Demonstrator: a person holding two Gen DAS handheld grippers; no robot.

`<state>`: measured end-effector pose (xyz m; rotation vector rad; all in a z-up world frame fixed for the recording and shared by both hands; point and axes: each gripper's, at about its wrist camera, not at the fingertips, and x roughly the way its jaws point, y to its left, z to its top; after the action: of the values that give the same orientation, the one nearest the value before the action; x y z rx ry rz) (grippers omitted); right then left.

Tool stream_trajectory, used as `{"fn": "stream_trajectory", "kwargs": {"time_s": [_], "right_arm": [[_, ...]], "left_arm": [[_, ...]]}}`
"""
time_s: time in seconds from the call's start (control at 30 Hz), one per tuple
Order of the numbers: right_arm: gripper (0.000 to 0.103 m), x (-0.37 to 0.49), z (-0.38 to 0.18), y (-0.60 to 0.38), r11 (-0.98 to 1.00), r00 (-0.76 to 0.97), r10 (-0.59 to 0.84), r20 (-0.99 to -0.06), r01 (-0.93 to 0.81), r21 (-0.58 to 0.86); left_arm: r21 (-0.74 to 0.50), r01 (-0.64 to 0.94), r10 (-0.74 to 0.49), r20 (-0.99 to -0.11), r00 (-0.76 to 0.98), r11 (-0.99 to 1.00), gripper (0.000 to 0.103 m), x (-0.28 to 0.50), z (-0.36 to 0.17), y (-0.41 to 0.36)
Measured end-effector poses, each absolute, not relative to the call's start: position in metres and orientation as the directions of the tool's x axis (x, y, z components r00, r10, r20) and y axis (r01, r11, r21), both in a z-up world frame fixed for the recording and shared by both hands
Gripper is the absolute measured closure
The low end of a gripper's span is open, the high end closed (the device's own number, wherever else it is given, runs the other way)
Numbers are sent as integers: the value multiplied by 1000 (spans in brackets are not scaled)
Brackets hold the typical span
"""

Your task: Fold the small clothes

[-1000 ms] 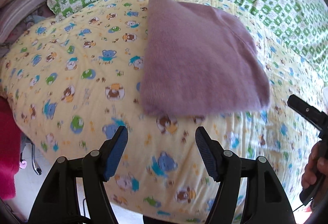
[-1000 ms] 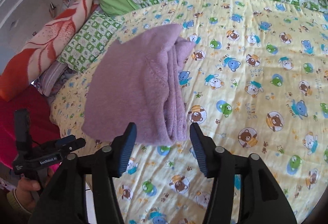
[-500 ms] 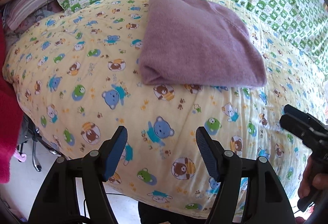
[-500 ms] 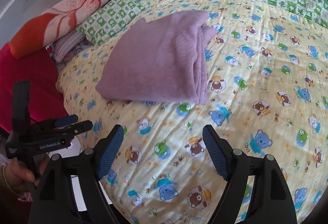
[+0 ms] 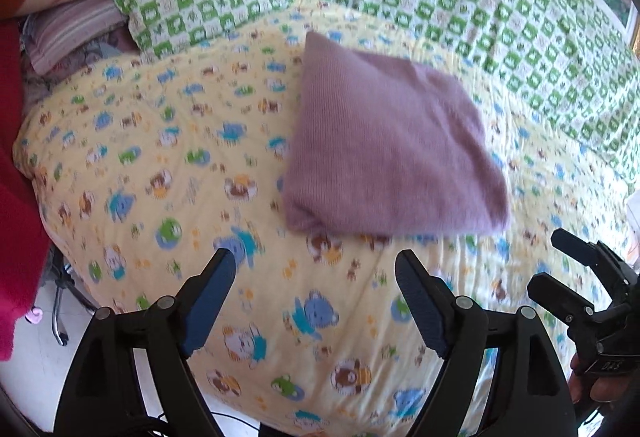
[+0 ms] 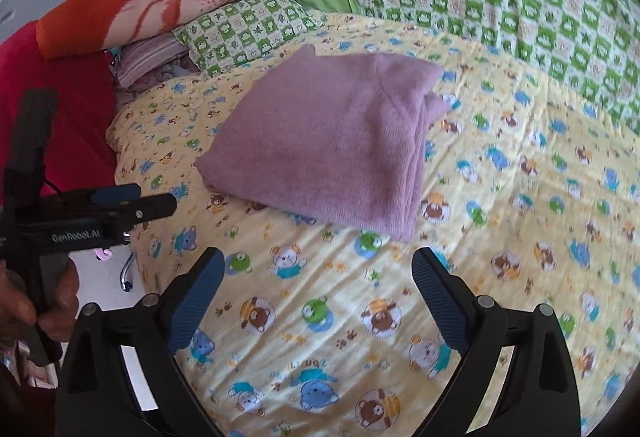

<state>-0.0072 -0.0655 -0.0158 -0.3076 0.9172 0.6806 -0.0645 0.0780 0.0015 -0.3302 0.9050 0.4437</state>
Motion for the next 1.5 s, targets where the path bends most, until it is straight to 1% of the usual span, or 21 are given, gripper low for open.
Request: {"fn": "stream_trajectory", "kwargs": {"time_s": [0.23,0.37,0.43,1.5], "right_arm": [[4,8,-6,-59,776,463,421,-780,-629,46],[3,10,-8,-53,775,464,420,-780,-631,42],[3,11,-9,-52,776,466,416,-781,-629,37],[3,20,-18,-50,794,457,406,-792,-605,58]], "left_arm": [[-47,-496,278,-781,559,867,20,-52,11,76],[29,-472,308,-794,525,881,20,-44,3,64],[42,-460,306,-799,518,887,20,-42,-1,61],[60,-459,309,-814,492,887,19,-41,-11,61]]}}
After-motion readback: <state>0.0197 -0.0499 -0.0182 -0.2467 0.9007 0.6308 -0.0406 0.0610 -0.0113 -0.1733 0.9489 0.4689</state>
